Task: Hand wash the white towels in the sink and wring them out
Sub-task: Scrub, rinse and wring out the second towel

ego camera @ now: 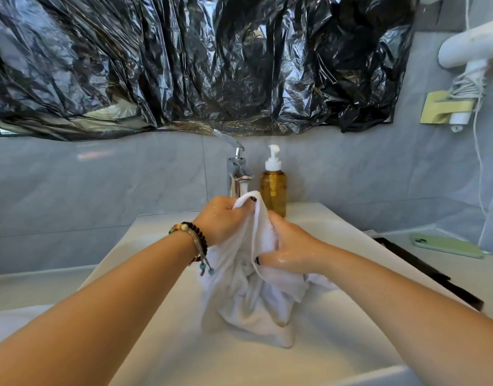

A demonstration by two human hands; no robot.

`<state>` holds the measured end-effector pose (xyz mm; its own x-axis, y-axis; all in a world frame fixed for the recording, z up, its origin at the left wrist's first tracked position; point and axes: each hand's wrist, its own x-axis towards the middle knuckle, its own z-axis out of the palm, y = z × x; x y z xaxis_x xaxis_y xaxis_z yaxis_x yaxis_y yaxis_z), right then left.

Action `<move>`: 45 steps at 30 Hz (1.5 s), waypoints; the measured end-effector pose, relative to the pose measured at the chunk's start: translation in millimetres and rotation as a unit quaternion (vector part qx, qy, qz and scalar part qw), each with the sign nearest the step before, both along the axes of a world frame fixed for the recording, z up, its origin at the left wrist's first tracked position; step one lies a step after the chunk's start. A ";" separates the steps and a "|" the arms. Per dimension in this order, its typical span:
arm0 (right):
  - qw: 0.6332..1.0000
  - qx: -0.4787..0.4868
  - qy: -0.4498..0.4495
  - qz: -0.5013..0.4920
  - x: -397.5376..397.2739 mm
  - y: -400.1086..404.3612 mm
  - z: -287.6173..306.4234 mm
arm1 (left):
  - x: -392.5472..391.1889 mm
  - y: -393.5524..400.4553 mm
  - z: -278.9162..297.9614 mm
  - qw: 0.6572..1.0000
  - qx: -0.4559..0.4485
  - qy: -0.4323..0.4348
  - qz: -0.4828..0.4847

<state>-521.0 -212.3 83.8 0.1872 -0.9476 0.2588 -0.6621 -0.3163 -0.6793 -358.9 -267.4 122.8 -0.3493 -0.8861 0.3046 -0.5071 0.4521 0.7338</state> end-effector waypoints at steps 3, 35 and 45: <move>0.989 -0.070 -0.080 -0.099 6.0 -7.8 6.4 | 5.2 0.4 -0.8 1.000 0.000 0.019 -0.001; 0.966 -0.180 -0.180 -0.053 -12.5 10.7 45.3 | 45.8 4.0 26.9 0.981 0.071 -0.119 -0.136; 0.892 -0.244 -0.318 -0.207 -43.3 13.1 50.5 | 22.9 3.0 15.3 0.970 0.117 0.089 -0.195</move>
<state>-564.3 -199.2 134.4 -0.4855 -0.6471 0.5878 -0.3196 -0.4945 -0.8083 -336.0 -264.4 138.1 -0.6318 -0.7498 0.1966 -0.1873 0.3938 0.8999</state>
